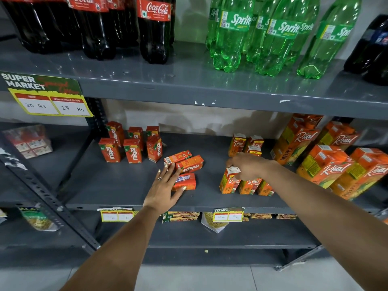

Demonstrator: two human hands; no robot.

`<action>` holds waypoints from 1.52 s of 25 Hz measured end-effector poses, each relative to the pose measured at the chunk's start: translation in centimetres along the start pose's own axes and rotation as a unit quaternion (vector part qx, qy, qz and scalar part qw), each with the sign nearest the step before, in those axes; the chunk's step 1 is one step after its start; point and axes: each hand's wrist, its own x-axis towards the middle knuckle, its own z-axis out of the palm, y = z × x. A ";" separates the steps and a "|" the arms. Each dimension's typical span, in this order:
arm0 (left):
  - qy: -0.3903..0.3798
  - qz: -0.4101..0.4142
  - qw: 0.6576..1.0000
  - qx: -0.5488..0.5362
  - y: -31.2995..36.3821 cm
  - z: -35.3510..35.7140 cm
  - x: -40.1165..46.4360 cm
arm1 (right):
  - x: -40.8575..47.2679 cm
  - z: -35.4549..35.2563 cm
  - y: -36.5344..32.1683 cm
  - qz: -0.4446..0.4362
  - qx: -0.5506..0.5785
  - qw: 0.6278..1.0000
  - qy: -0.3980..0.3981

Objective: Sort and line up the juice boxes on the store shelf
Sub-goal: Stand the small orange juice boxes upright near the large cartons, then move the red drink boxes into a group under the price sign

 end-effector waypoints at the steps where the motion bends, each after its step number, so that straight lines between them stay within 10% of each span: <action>1: 0.001 0.001 1.000 -0.001 0.0 0.0 0.0 | 0.0 0.1 0.0 0.007 -0.002 1.000 0.003; 14: 0.002 -0.093 0.989 -0.119 0.6 -1.3 -2.0 | 0.8 -0.9 -2.4 0.017 0.037 0.997 -0.061; 27: -0.052 -0.114 0.988 0.094 -10.9 -6.3 -5.0 | 5.9 0.9 -14.2 -0.066 0.099 0.993 0.014; 38: -0.053 -0.078 0.994 0.055 -14.6 -6.5 -4.3 | 7.8 2.3 -19.4 -0.015 0.076 0.997 0.000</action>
